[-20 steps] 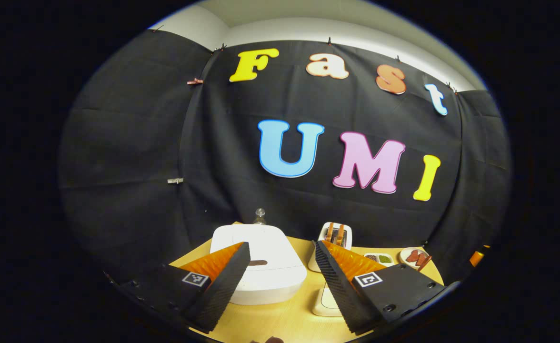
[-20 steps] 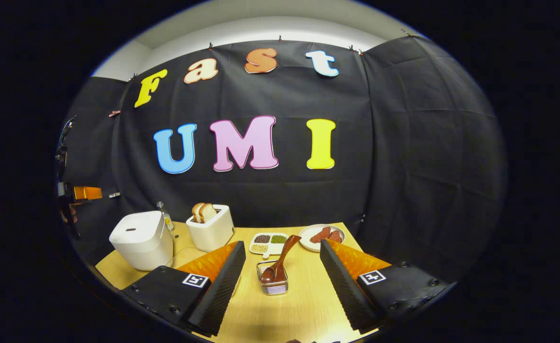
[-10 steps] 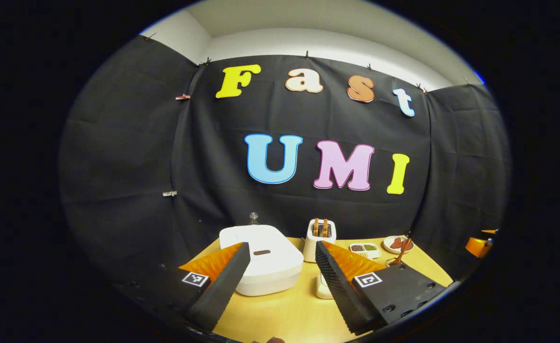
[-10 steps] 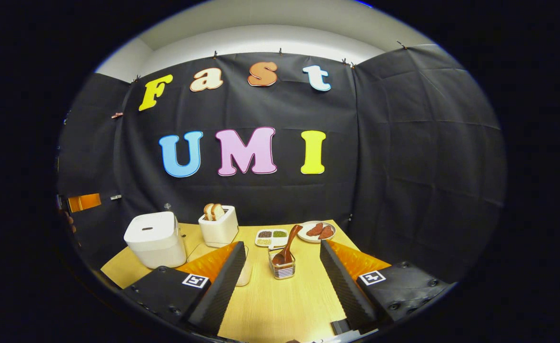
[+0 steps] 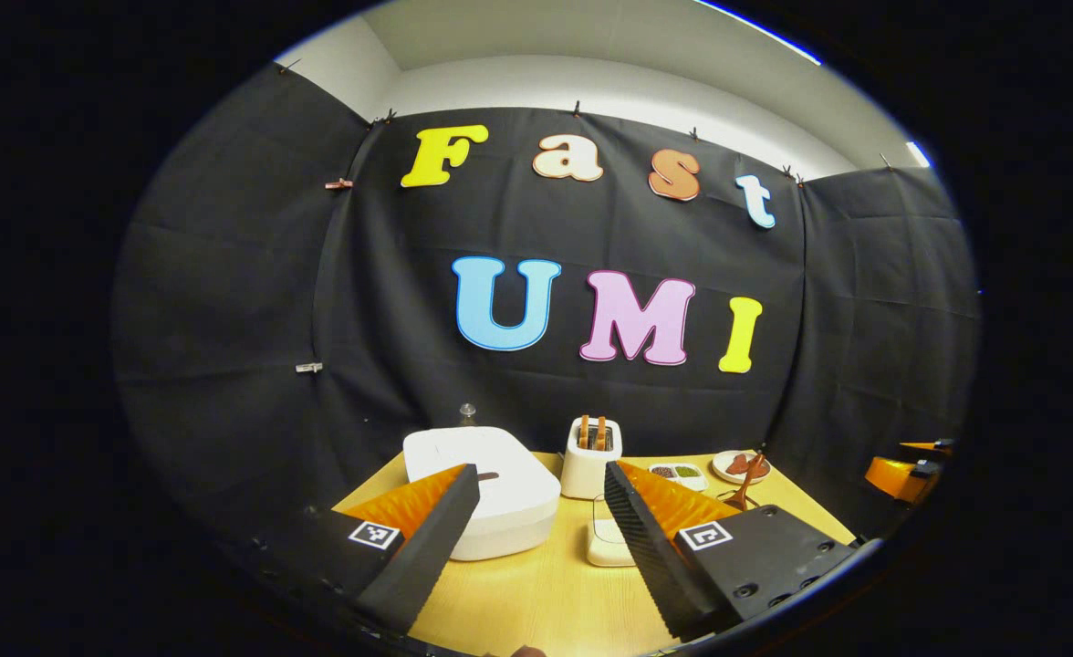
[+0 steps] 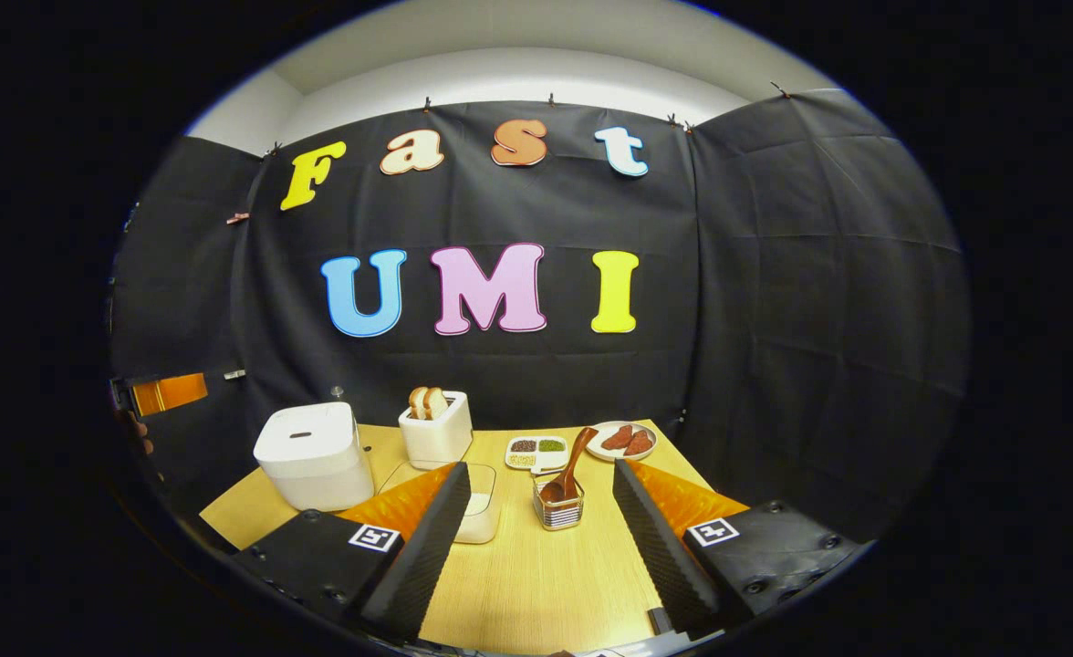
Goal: Close the left gripper, press the button to open the rice cooker; take a wooden spoon from the chopstick holder with the right hand, scoop a spoonful of rice and pour it into the rice cooker, then put the wooden spoon back into the chopstick holder.
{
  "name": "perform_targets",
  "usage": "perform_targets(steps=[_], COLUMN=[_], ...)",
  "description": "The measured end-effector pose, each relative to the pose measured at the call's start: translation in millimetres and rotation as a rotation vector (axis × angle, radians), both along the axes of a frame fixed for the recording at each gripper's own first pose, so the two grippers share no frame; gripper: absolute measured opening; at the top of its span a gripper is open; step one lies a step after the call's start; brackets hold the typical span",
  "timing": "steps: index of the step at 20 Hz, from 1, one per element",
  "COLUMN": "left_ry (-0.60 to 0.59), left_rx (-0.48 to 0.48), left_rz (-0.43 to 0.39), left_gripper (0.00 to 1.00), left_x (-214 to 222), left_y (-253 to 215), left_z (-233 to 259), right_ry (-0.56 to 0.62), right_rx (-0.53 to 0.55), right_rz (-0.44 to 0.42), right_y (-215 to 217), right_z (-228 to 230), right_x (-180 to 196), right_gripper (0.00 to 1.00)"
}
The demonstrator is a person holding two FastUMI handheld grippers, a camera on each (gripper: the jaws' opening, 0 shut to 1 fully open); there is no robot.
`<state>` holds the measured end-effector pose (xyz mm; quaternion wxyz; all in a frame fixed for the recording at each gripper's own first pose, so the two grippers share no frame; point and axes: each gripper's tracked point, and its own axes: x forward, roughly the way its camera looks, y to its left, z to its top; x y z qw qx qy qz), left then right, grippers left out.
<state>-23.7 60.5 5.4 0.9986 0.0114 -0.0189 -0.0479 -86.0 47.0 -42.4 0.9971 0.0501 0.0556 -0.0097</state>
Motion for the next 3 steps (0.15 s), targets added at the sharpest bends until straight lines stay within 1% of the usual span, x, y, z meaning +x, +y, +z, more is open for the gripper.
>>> perform_targets(steps=[3], left_ry=[-0.033], left_rx=[0.009], left_rz=[0.012], left_gripper=[0.95], left_x=[1.6], left_y=[-6.9], left_z=[11.4], right_ry=[-0.020], right_rx=[0.011], right_rz=[0.013], right_y=[-4.7], right_z=[5.0], right_x=[13.7], right_gripper=[0.98])
